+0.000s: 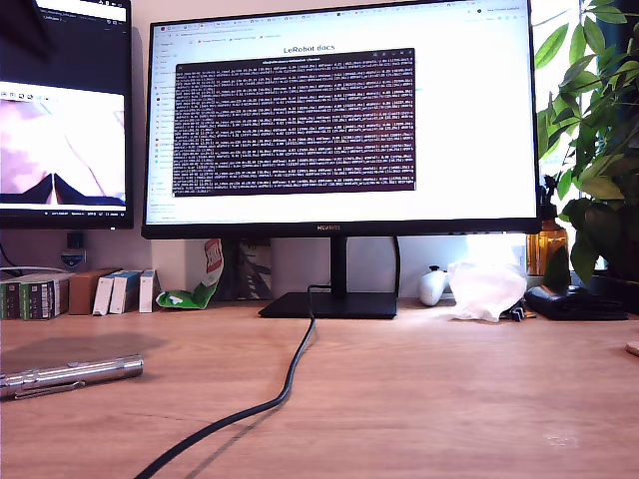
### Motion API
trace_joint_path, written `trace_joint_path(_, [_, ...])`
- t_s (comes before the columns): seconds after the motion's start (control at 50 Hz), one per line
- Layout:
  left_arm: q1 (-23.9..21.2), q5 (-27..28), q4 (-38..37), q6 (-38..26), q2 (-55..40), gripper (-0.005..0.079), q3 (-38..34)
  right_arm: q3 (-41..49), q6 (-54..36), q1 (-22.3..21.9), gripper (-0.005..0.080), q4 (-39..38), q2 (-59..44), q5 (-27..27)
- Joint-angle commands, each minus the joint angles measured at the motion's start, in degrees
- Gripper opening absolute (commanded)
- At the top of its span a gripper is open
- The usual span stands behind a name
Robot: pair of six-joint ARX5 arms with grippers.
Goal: Pick the metallic laser pointer with your right arm, pass it to your left arm, then place it down to the left side of the table
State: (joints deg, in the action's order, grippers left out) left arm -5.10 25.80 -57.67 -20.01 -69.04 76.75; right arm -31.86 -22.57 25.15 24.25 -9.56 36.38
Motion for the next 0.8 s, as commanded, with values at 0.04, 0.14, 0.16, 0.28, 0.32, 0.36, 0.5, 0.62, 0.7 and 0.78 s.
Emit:
trace_joint_path(0.04, [0.13,-1.27,0.92,0.57,2.99,-0.0019,-4.74,0.81,-0.35,-2.38,-0.001,-0.87,0.09,-0.83])
trace_joint_path(0.14, [0.13,-2.56,2.51,1.49,7.58,-0.0019,-9.4,0.98,0.28,-4.44,-0.001,1.03,0.09,-1.51])
trace_joint_path(0.16, [0.13,-2.84,2.91,1.9,8.55,-0.0019,-10.38,1.03,0.83,-4.79,-0.001,1.38,0.09,-1.51])
trace_joint_path(0.28, [0.13,-5.64,5.49,3.54,15.34,-0.0019,-16.26,1.05,5.46,-6.67,-0.001,4.39,0.09,-1.68])
trace_joint_path(0.32, [0.13,-6.86,6.91,4.83,17.86,-0.0019,-17.99,1.05,8.09,-7.06,-0.001,5.6,0.09,-1.66])
trace_joint_path(0.36, [0.13,-7.41,7.85,5.25,20.06,-0.0019,-19.21,1.05,10.32,-7.41,-0.001,5.97,0.09,-1.18])
trace_joint_path(0.5, [0.13,-6.51,6.99,5.4,25.31,-0.0019,-20.2,1.03,12.41,-7.69,-0.001,8.83,0.09,-0.33])
trace_joint_path(0.62, [0.11,-4.39,9.22,6.47,26.03,-0.0019,-20.22,1.03,21.27,-7.54,-0.0009,12.59,0.09,-3.28])
trace_joint_path(0.7, [0.07,-3.08,13.18,6.67,26.03,-0.0019,-20.22,1.01,21.33,-7.54,-0.0009,11.91,0.09,-2.36])
trace_joint_path(0.78, [0.04,-2.67,18.6,8.96,26.32,-0.0019,-20.22,1.03,25.81,-7.61,-0.0009,9.62,0.09,-1.79])
